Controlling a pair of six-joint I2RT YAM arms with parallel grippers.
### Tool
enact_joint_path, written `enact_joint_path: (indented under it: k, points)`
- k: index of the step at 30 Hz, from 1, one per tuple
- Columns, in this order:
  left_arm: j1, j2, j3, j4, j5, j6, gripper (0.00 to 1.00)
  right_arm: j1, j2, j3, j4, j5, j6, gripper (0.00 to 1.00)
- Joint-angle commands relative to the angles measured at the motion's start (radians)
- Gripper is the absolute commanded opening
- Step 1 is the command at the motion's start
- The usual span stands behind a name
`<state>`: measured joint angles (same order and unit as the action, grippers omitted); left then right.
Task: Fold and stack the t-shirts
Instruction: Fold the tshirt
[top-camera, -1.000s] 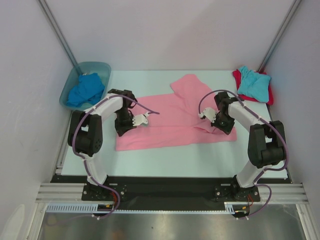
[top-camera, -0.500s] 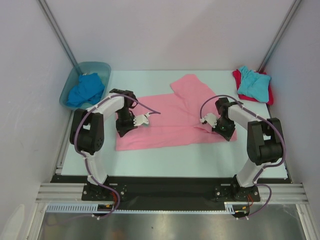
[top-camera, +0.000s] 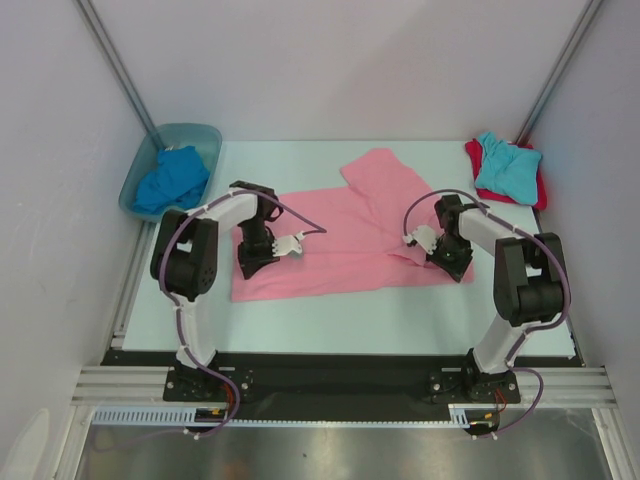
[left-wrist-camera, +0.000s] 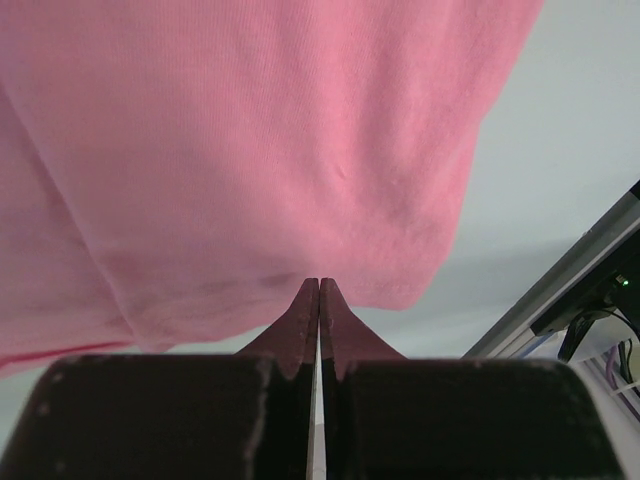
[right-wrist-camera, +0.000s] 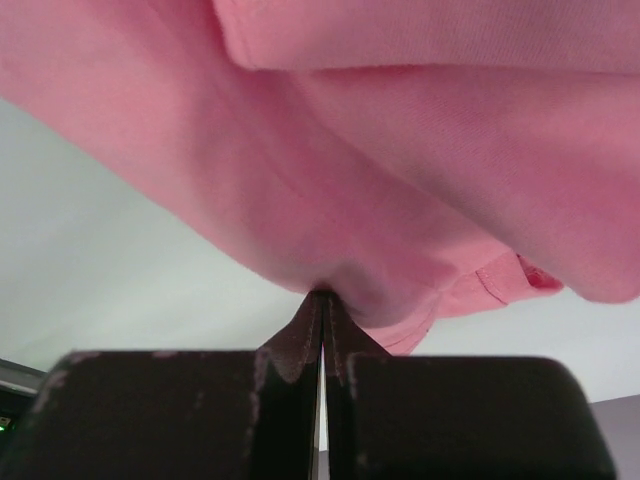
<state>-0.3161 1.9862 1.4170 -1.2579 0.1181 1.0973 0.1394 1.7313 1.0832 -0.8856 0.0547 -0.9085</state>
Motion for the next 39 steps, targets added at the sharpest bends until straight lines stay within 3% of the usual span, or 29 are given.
enact_joint_path:
  k: [1,12,39]
  points:
    - [-0.014,0.025,0.036,0.003,0.034,-0.008,0.0,-0.02,0.034,0.003,0.028,-0.018,0.007,0.0]
    - [-0.023,0.04,0.014,0.023,-0.003,-0.01,0.0,-0.09,0.093,-0.014,0.057,-0.012,-0.016,0.0]
    - [-0.024,0.077,-0.156,0.178,-0.201,-0.037,0.0,-0.167,0.028,-0.048,0.057,0.013,-0.058,0.0]
